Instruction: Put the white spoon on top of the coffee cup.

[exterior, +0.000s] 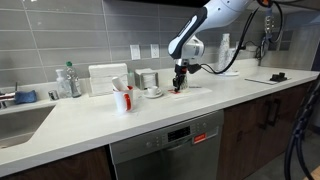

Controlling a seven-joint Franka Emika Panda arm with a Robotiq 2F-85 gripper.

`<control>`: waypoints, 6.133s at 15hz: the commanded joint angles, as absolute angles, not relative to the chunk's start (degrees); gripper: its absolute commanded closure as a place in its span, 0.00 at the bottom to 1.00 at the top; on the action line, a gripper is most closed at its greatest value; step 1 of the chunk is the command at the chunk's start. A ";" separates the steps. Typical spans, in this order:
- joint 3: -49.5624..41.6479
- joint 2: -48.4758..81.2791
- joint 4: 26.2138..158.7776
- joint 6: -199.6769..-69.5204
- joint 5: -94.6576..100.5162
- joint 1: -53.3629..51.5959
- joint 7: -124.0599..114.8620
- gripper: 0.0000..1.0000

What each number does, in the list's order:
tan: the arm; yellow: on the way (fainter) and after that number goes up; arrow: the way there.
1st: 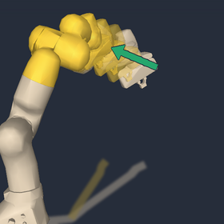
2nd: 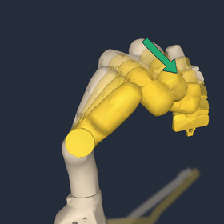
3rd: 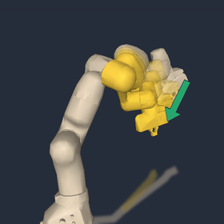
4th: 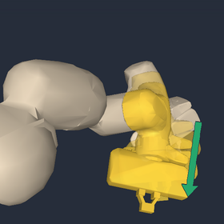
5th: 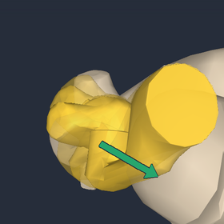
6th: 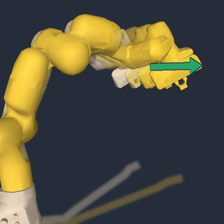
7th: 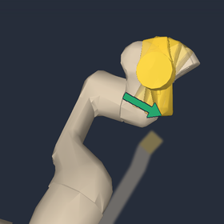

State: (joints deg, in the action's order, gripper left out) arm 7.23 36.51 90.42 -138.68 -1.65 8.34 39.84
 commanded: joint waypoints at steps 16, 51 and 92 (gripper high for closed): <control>9.15 36.35 88.04 -135.74 -3.44 10.07 47.89 0.48; 8.65 31.65 76.86 -112.29 -11.03 11.28 58.74 0.97; 6.07 50.26 51.88 -112.85 -9.93 13.33 61.94 0.97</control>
